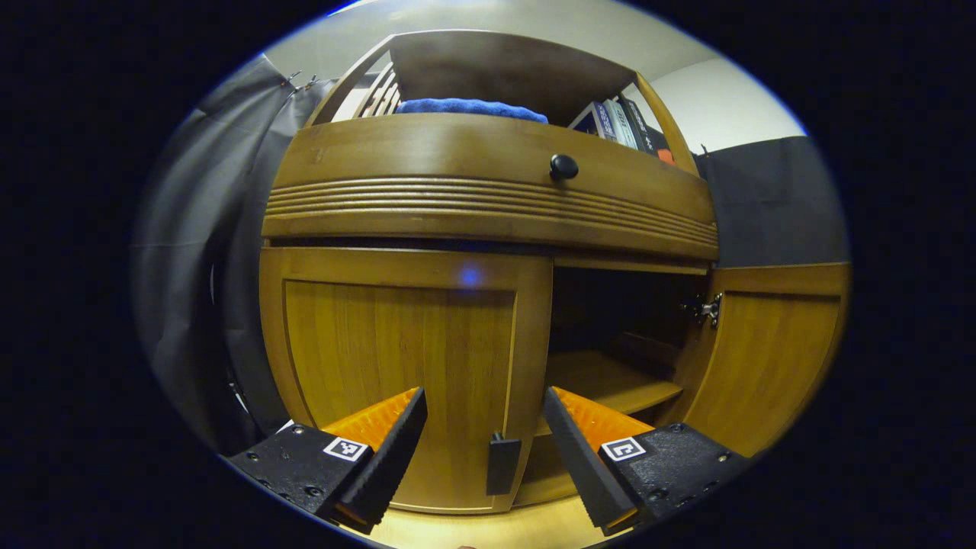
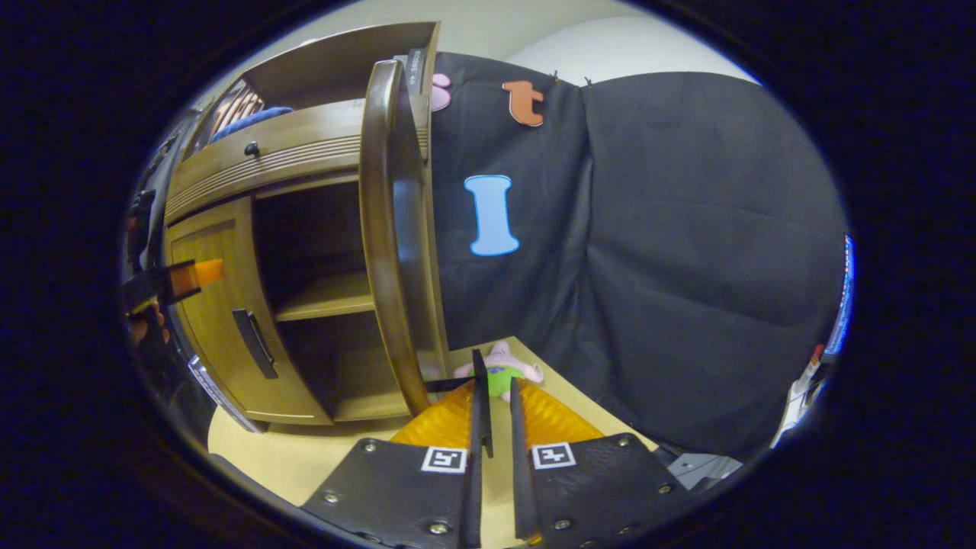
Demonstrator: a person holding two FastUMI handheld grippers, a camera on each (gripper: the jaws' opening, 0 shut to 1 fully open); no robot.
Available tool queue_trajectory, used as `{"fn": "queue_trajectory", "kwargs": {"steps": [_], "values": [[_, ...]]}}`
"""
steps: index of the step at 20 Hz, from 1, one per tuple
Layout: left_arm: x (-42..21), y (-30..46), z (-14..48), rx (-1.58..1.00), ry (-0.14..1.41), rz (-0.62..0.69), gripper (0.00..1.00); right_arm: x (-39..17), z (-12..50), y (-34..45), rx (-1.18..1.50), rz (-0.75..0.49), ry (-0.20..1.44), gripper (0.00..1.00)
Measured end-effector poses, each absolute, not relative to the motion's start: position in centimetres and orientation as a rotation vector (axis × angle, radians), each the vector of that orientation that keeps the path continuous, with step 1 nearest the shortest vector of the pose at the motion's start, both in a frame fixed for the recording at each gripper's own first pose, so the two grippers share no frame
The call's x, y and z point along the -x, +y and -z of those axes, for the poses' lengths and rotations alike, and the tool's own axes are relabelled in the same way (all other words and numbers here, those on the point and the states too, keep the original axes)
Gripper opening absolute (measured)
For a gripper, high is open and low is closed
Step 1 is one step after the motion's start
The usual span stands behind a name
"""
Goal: Open the right door of the double-door shoe cabinet with the right hand, and open the left door with the left hand.
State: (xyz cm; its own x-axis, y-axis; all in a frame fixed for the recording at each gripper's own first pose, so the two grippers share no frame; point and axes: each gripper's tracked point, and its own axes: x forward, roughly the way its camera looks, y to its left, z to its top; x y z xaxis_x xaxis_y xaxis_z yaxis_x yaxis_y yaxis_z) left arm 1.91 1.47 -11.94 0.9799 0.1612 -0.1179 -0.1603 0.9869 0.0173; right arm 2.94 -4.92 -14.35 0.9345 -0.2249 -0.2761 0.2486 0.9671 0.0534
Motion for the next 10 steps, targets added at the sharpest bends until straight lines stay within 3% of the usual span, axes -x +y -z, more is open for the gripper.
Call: {"fn": "queue_trajectory", "kwargs": {"steps": [2, 4, 8, 10], "values": [[-2.6, 1.3, 13.6, -0.016, 0.151, -0.161, 0.89, -2.6, 14.3, -5.0, -0.085, 0.239, 0.273, 0.17], [-3.4, 1.5, 15.3, -0.012, 0.191, -0.170, 0.78, -2.6, 14.2, -5.4, -0.084, 0.237, 0.275, 0.17], [-4.6, 1.2, 18.3, -0.002, 0.252, -0.174, 0.71, -2.3, 14.0, -6.1, -0.075, 0.253, 0.268, 0.17], [-5.3, 1.2, 19.5, -0.003, 0.280, -0.166, 0.61, -2.0, 13.5, -7.1, -0.060, 0.279, 0.255, 0.17]]}}
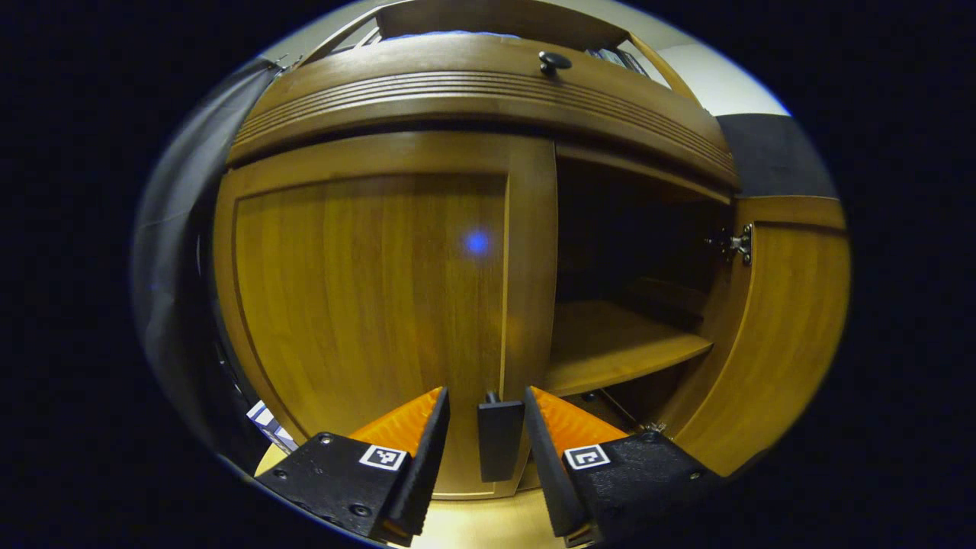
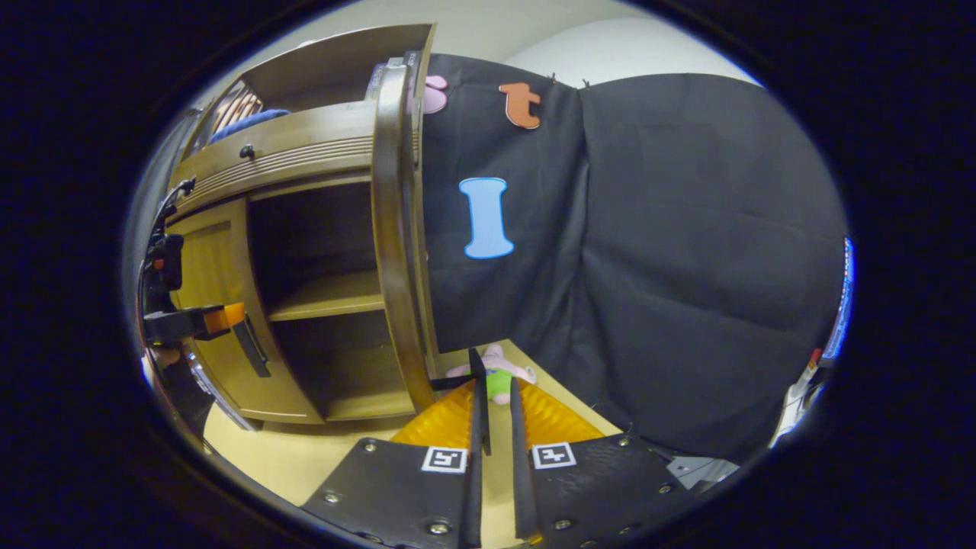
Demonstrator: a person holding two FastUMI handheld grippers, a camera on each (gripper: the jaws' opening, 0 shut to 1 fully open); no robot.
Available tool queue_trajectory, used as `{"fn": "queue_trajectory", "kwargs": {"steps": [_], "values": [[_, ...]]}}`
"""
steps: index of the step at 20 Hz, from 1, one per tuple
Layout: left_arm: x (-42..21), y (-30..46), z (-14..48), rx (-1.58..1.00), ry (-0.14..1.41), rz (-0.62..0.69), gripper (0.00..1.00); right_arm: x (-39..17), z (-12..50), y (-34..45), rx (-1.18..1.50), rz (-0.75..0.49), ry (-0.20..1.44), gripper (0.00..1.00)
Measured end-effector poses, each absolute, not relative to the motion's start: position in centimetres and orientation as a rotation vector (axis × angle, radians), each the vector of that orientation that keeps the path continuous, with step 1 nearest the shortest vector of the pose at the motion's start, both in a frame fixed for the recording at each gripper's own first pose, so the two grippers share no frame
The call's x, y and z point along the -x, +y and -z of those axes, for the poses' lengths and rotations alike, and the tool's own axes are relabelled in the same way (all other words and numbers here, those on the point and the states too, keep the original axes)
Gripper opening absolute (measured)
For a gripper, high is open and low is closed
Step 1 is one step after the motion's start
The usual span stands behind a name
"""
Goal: Open the right door of the double-door shoe cabinet with the right hand, and open the left door with the left hand.
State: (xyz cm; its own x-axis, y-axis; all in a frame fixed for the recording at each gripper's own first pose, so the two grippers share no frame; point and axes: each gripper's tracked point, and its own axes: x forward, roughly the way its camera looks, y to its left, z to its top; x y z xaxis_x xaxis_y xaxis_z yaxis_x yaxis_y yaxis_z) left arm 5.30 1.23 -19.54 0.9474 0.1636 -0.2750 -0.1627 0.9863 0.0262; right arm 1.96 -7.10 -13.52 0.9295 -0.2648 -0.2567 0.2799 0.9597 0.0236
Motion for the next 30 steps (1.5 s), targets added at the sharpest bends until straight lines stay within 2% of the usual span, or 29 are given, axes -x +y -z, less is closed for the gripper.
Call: {"fn": "queue_trajectory", "kwargs": {"steps": [2, 5, 7, 11, 12, 16, 19, 21, 22, 28, 29, 30], "values": [[-5.3, 0.9, 19.9, 0.004, 0.297, -0.160, 0.49, -1.4, 13.0, -8.1, -0.066, 0.304, 0.241, 0.17], [-5.5, 0.7, 19.6, 0.004, 0.299, -0.159, 0.43, -0.3, 12.5, -9.6, -0.087, 0.335, 0.222, 0.17], [-5.3, 0.5, 19.2, 0.007, 0.294, -0.164, 0.35, 0.4, 12.1, -9.7, -0.111, 0.339, 0.209, 0.17], [-5.6, 0.3, 19.5, 0.021, 0.281, -0.155, 0.33, 1.6, 11.6, -9.6, -0.111, 0.343, 0.191, 0.17], [-5.5, 0.3, 19.6, 0.020, 0.284, -0.151, 0.29, 1.8, 11.5, -9.4, -0.110, 0.341, 0.188, 0.17], [-5.2, 0.1, 19.7, 0.039, 0.286, -0.140, 0.32, 2.7, 11.2, -8.6, -0.106, 0.328, 0.182, 0.17], [-5.2, -0.1, 19.8, 0.045, 0.285, -0.127, 0.27, 3.4, 11.2, -8.0, -0.107, 0.317, 0.183, 0.17], [-5.3, -0.2, 19.9, 0.049, 0.284, -0.122, 0.32, 3.9, 11.2, -7.6, -0.110, 0.312, 0.184, 0.17], [-5.3, -0.2, 19.9, 0.052, 0.284, -0.120, 0.30, 4.0, 11.2, -7.5, -0.111, 0.309, 0.185, 0.17], [-5.1, -0.3, 19.2, 0.071, 0.283, -0.102, 0.30, 4.5, 11.4, -6.1, -0.108, 0.281, 0.193, 0.17], [-5.0, -0.4, 19.2, 0.074, 0.284, -0.099, 0.32, 4.3, 11.3, -5.8, -0.108, 0.274, 0.193, 0.17], [-5.0, -0.4, 19.2, 0.076, 0.284, -0.096, 0.30, 4.2, 11.4, -5.4, -0.108, 0.265, 0.196, 0.17]]}}
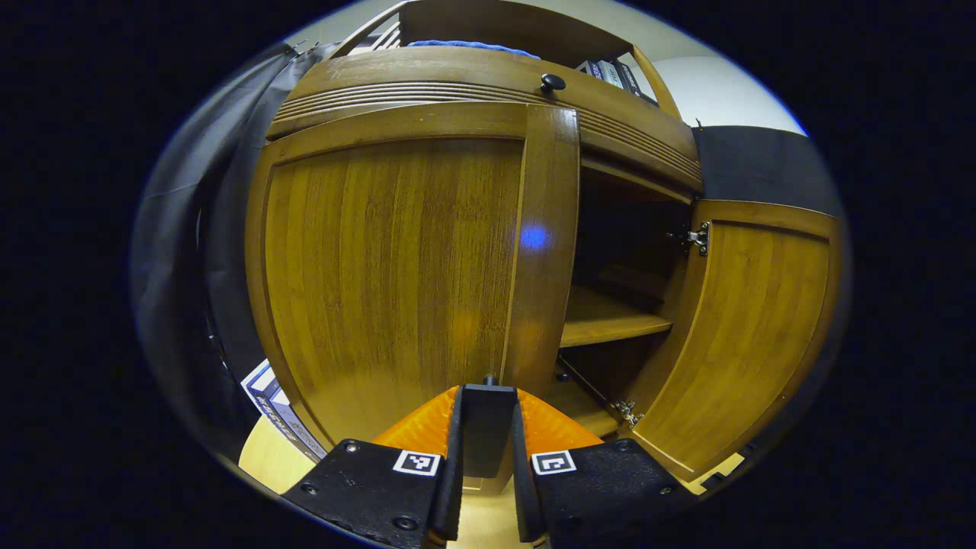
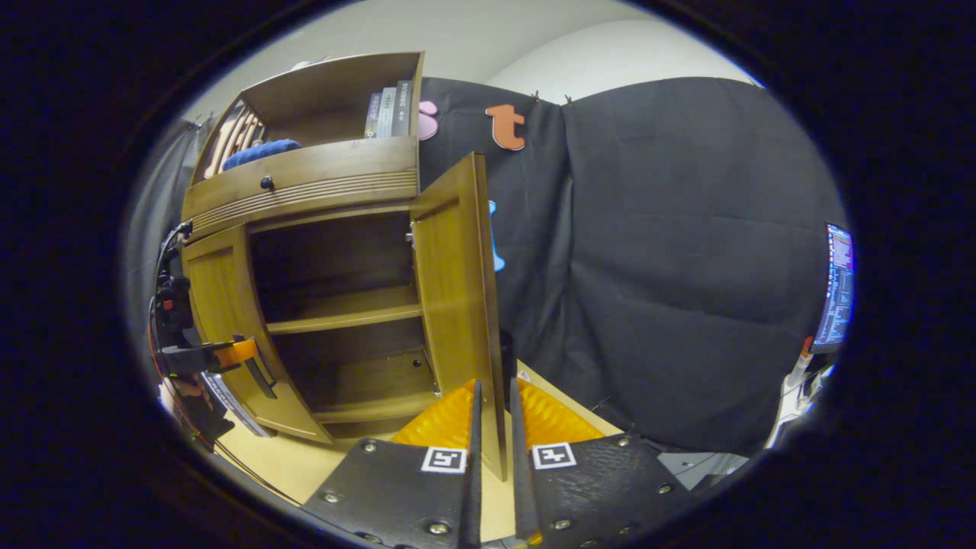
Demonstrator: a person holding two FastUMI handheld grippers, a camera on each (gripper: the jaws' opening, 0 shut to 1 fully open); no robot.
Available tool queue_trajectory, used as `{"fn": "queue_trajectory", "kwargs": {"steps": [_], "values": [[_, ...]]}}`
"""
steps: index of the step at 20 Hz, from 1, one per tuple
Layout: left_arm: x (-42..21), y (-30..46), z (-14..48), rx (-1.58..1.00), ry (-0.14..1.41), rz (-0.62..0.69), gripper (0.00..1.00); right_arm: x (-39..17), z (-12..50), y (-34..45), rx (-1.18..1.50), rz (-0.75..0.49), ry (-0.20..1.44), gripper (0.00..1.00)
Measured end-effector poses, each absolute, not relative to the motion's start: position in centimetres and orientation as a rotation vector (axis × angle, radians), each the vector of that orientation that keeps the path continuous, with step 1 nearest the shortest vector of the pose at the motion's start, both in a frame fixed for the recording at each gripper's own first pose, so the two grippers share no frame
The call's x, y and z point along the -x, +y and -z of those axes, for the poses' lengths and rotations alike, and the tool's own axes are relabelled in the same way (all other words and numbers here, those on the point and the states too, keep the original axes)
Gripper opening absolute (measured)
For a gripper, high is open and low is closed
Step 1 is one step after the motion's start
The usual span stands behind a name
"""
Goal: Open the right door of the double-door shoe cabinet with the right hand, and open the left door with the left hand.
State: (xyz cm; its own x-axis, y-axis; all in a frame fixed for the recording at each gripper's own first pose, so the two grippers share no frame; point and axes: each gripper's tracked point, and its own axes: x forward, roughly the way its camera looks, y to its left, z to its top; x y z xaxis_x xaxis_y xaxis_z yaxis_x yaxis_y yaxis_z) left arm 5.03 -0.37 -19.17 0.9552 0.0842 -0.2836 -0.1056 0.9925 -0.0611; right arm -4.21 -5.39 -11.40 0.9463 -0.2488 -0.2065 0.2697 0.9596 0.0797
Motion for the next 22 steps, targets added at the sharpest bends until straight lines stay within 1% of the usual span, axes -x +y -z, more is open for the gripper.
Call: {"fn": "queue_trajectory", "kwargs": {"steps": [14, 22], "values": [[-4.8, -0.6, 18.2, 0.101, 0.294, -0.061, 0.30, 0.5, 13.5, 3.2, -0.090, 0.051, 0.250, 0.17], [-4.5, -0.6, 18.0, 0.103, 0.284, -0.037, 0.30, -1.9, 14.4, 8.1, -0.084, -0.047, 0.268, 0.17]]}}
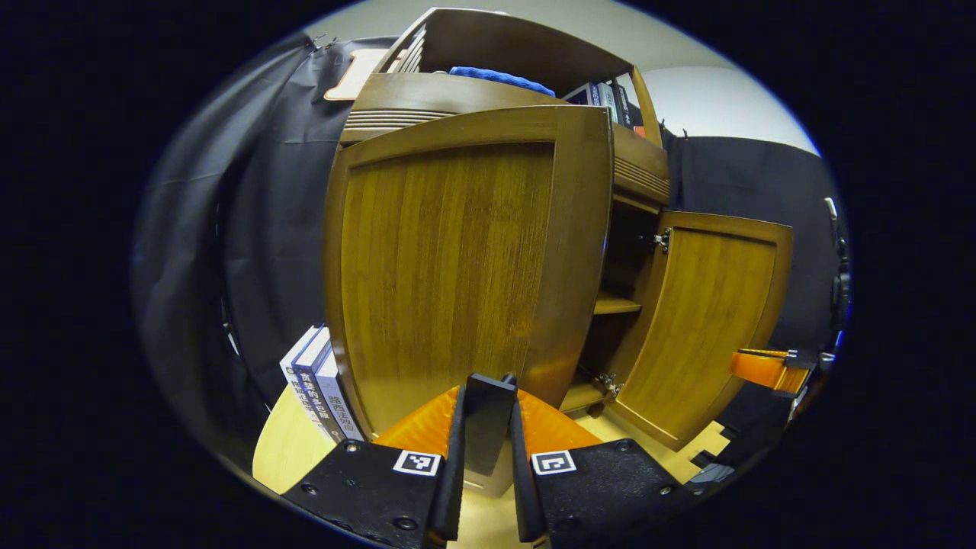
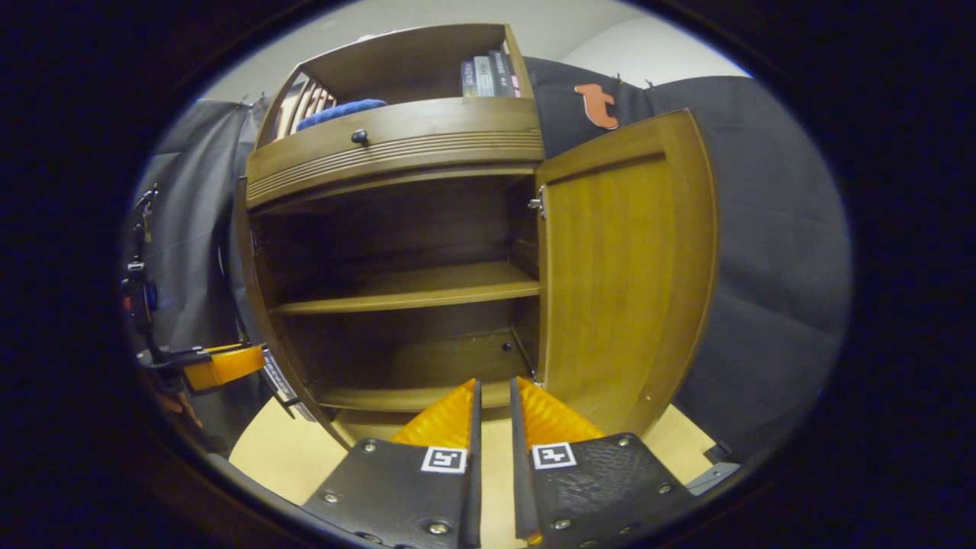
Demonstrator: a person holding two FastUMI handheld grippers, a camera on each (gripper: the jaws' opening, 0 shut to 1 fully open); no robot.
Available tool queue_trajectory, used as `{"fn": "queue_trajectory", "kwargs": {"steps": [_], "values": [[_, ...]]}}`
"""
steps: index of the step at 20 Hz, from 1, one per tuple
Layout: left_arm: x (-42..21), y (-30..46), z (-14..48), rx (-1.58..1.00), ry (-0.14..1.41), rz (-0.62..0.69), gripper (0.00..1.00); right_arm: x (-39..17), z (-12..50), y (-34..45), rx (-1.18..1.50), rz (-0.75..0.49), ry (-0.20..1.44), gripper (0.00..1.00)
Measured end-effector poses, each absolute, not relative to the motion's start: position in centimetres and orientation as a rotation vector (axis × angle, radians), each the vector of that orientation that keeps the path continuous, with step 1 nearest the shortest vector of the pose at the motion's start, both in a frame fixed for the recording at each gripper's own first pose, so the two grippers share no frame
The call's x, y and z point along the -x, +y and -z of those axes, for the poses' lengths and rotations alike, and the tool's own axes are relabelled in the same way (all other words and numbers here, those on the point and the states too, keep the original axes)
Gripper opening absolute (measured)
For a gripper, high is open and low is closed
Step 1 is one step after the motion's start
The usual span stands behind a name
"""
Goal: Open the right door of the double-door shoe cabinet with the right hand, and open the left door with the left hand.
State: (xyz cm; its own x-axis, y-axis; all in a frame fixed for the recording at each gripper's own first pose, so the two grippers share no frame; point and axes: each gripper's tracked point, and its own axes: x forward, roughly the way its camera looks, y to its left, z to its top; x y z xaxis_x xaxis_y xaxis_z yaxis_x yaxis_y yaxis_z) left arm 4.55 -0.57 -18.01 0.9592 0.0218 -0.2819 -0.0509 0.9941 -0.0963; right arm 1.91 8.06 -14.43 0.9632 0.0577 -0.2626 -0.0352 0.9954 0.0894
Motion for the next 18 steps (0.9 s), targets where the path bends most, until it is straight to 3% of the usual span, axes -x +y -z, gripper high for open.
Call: {"fn": "queue_trajectory", "kwargs": {"steps": [9, 10, 14, 18], "values": [[-1.6, 1.3, 17.5, 0.107, 0.274, -0.105, 0.32, -5.0, 14.8, 13.7, -0.053, -0.200, 0.283, 0.17], [-1.5, 1.6, 17.6, 0.108, 0.274, -0.113, 0.27, -5.3, 14.9, 14.2, -0.048, -0.215, 0.286, 0.17], [-0.5, 2.5, 17.5, 0.104, 0.277, -0.143, 0.31, -5.8, 15.5, 15.5, -0.036, -0.257, 0.299, 0.17], [0.4, 3.5, 17.4, 0.095, 0.278, -0.181, 0.29, -6.1, 15.8, 16.4, -0.039, -0.287, 0.305, 0.17]]}}
